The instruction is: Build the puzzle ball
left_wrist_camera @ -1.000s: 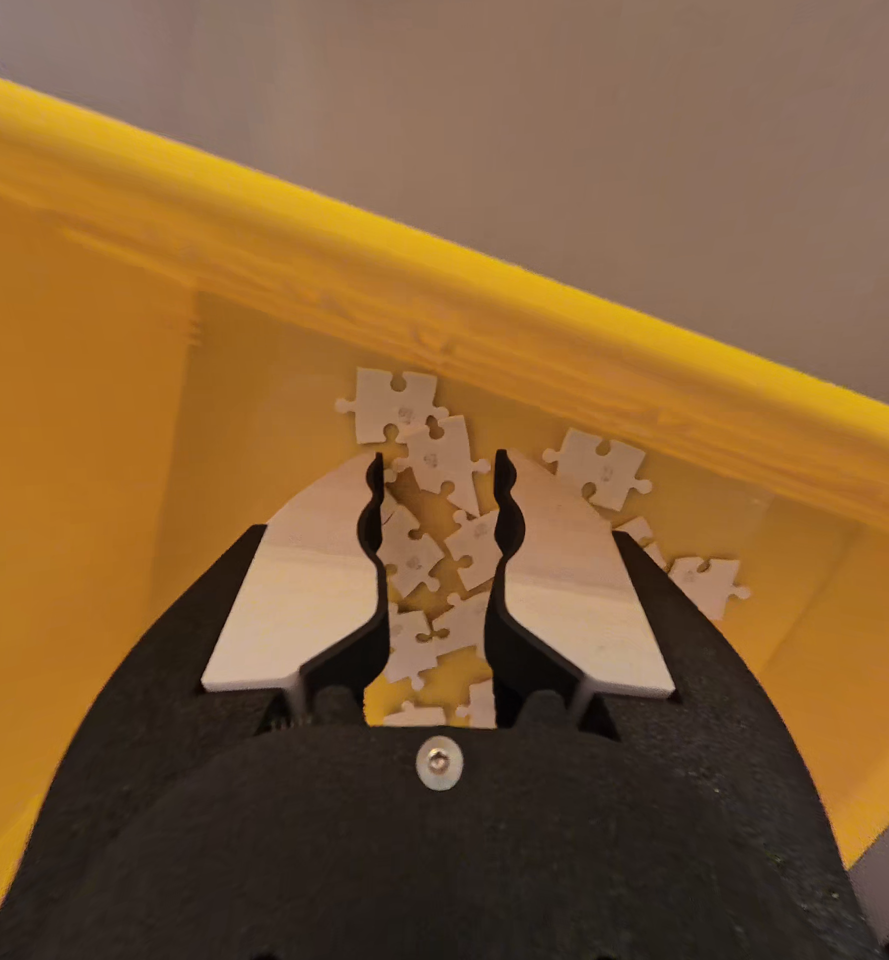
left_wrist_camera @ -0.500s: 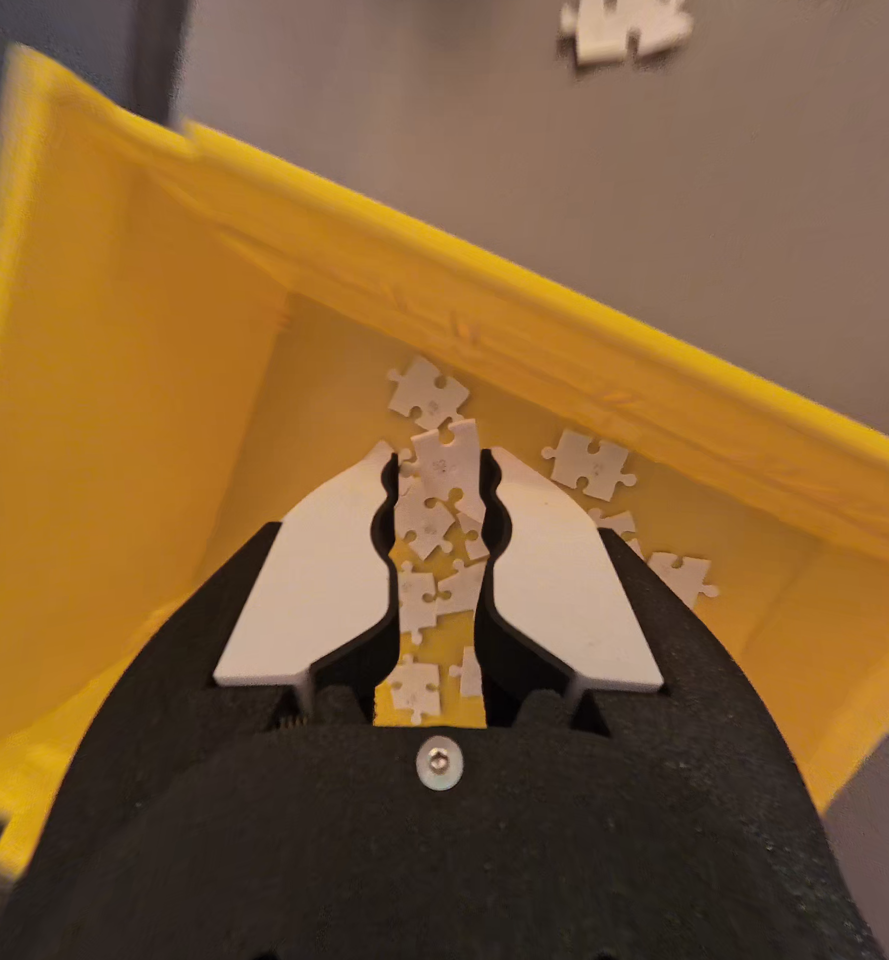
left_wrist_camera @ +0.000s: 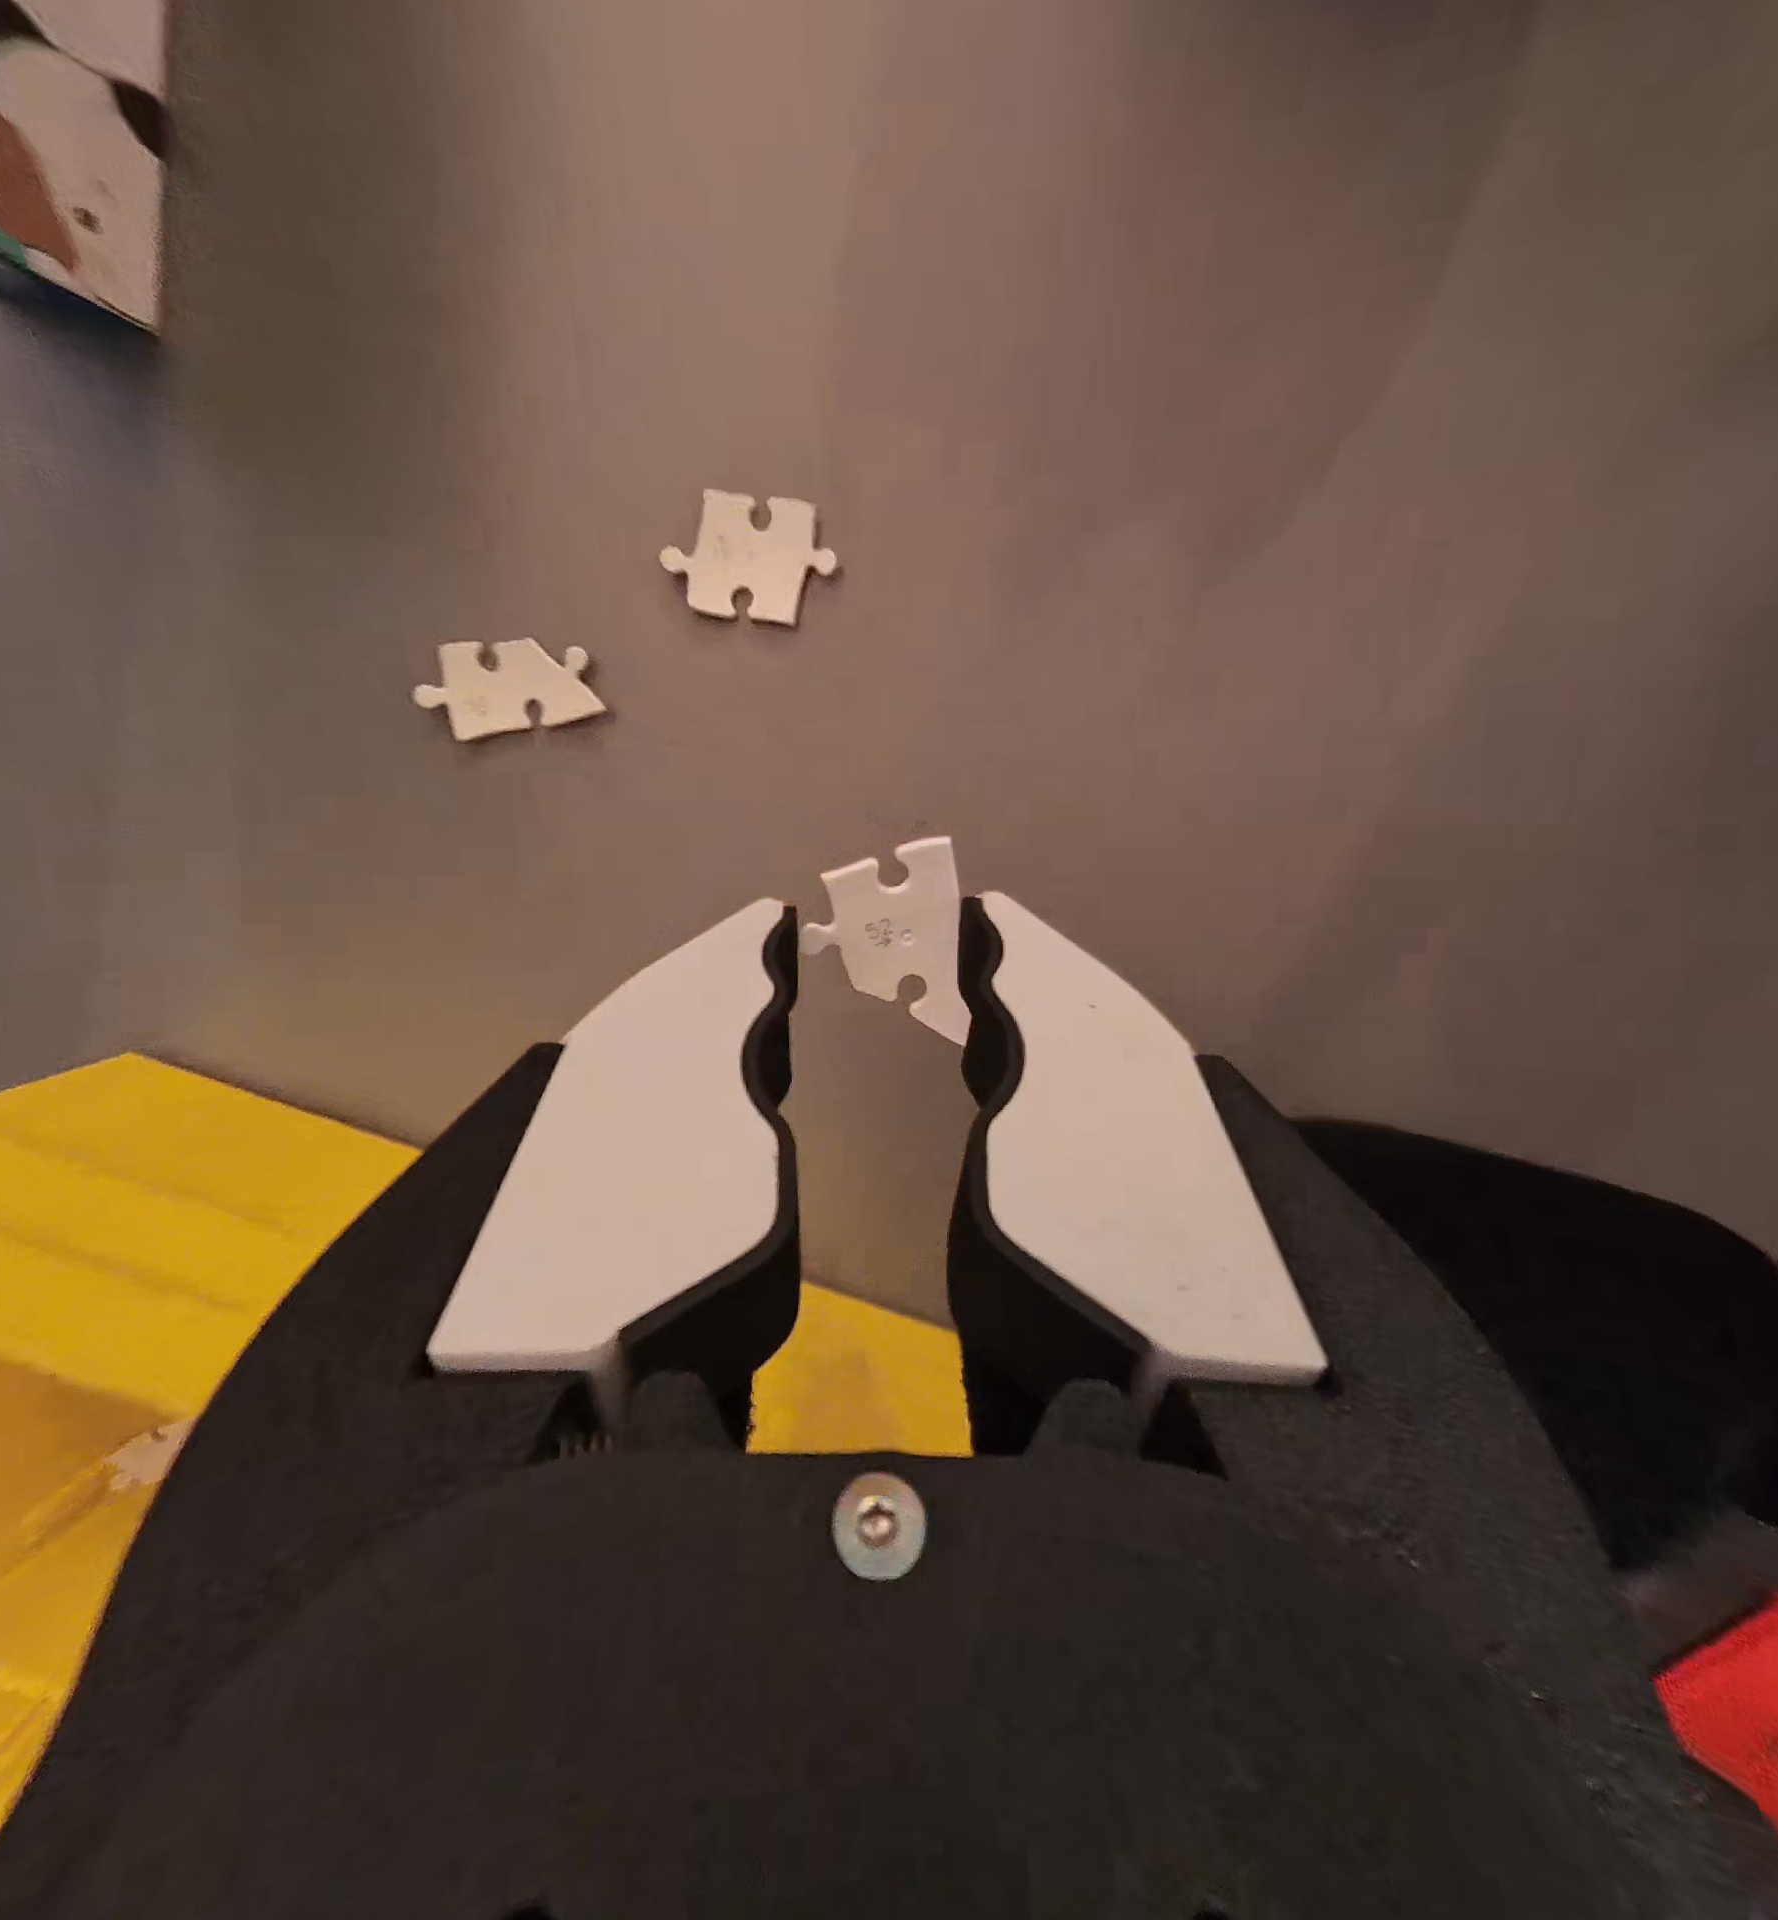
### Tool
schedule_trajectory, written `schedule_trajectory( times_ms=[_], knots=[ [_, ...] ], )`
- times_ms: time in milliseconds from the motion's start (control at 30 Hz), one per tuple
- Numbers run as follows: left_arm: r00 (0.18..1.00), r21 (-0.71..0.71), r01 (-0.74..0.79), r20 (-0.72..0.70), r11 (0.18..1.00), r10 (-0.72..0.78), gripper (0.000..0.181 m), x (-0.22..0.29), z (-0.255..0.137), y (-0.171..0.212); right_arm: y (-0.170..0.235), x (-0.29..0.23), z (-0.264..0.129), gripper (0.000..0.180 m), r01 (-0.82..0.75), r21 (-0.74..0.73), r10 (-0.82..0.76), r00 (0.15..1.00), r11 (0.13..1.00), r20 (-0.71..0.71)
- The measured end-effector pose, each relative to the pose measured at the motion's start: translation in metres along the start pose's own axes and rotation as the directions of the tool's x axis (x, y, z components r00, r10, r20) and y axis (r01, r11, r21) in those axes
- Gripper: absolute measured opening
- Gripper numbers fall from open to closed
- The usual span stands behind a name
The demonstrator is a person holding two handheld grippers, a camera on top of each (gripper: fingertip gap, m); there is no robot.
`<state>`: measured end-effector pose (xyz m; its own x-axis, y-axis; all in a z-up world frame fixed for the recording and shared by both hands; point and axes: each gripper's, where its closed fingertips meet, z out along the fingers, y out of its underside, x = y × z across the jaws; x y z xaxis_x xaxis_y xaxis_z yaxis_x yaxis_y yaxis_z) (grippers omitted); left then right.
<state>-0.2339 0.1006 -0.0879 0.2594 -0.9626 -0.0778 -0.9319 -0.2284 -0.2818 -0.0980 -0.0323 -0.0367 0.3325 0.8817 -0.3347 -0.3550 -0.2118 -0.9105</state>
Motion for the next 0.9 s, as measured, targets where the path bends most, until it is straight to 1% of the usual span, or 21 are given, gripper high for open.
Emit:
schedule_trajectory(
  times_ms=[67, 167, 233, 367, 533, 600, 667, 733, 833, 867, 900],
  knots=[
    [0.998, -0.022, 0.001, 0.056, 1.0, 0.0, 0.029, 0.003, 0.026, 0.001, 0.0, -0.002, 0.0, 0.045, 0.004, -0.002, -0.004, 1.0, 1.0, 0.005],
    [0.997, -0.01, 0.049, 0.053, 0.999, -0.048, 0.029, 0.012, 0.047, -0.001, 0.001, -0.002, 0.0, 0.045, 0.003, -0.008, -0.003, 1.0, 1.0, 0.01],
    [0.996, 0.013, 0.067, 0.055, 0.998, -0.067, 0.029, 0.011, 0.052, -0.005, 0.002, -0.002, 0.001, 0.045, -0.003, -0.012, 0.003, 1.0, 1.0, 0.015],
    [0.99, 0.047, 0.136, -0.032, 0.99, -0.134, 0.029, 0.02, 0.063, -0.011, 0.002, -0.001, 0.001, 0.046, -0.014, -0.012, 0.014, 1.0, 1.0, 0.013],
    [0.991, 0.059, 0.134, -0.036, 0.989, -0.132, 0.03, 0.02, 0.07, -0.013, 0.001, 0.003, 0.0, 0.046, -0.032, 0.0, 0.032, 0.999, 0.999, 0.003],
    [0.99, 0.083, 0.139, -0.041, 0.987, -0.136, 0.048, 0.02, 0.067, -0.017, 0.0, 0.004, 0.0, 0.046, -0.038, 0.003, 0.038, 0.999, 0.999, -0.001],
    [0.989, 0.143, 0.148, -0.03, 0.979, -0.145, 0.057, 0.018, 0.055, -0.023, 0.0, 0.005, -0.001, 0.046, -0.042, 0.007, 0.042, 0.999, 0.999, -0.003],
    [0.987, 0.219, 0.158, -0.043, 0.963, -0.152, 0.058, 0.018, 0.03, -0.03, 0.0, 0.005, -0.001, 0.046, -0.045, 0.009, 0.045, 0.999, 0.999, -0.004],
    [0.982, 0.328, 0.19, -0.076, 0.925, -0.175, 0.059, 0.015, -0.027, -0.028, -0.001, 0.006, -0.001, 0.046, -0.052, 0.014, 0.052, 0.999, 0.999, -0.004],
    [0.981, 0.356, 0.194, -0.059, 0.914, -0.185, 0.058, 0.007, -0.049, -0.022, -0.001, 0.006, -0.001, 0.046, -0.055, 0.016, 0.055, 0.998, 0.998, -0.004],
    [0.979, 0.373, 0.189, -0.003, 0.908, -0.203, 0.056, -0.008, -0.072, -0.01, -0.001, 0.007, -0.001, 0.046, -0.058, 0.018, 0.058, 0.998, 0.998, -0.004]
  ],
)
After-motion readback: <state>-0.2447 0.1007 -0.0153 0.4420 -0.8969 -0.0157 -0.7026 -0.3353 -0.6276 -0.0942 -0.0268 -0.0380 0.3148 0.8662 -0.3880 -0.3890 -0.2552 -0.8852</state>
